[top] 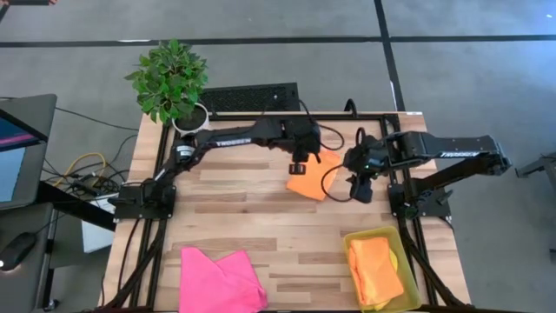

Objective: Fold microfiber towels
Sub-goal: Stack the folded orange cloth on top of the folded orange cloth in the yellow bin

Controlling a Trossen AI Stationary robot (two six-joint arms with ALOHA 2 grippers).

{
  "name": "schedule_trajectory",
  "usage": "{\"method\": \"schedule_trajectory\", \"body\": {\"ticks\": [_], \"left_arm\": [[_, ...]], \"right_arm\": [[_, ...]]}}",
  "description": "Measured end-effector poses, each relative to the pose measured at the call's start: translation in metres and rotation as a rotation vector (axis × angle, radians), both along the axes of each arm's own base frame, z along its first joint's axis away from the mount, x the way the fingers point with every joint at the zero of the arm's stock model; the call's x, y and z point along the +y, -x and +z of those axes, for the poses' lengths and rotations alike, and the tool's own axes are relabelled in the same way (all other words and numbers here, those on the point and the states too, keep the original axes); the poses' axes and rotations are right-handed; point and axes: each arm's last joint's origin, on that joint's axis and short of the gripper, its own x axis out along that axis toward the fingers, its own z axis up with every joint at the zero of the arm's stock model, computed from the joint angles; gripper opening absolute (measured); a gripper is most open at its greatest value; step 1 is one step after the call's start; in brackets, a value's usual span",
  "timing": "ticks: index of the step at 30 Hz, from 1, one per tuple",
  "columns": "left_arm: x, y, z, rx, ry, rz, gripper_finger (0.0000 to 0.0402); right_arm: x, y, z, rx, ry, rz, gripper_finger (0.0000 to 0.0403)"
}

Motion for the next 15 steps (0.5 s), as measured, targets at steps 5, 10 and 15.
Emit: {"method": "schedule_trajectory", "body": {"ticks": [5, 10, 15], "left_arm": [[0.001, 0.027, 0.035, -0.005, 0.118, 0.054, 0.0116], [-0.011, 0.054, 0.078, -0.047, 0.116, 0.109, 0.0116], [-0.028, 0.084, 0.121, -0.122, 0.110, 0.153, 0.0116]], "right_arm": [[0.012, -0.002, -0.023, 0.046, 0.033, 0.129, 0.0186], [0.021, -0.014, -0.050, -0.038, 0.047, 0.204, 0.0186], [0.029, -0.026, -0.073, -0.092, 0.117, 0.370, 0.0186]]}}
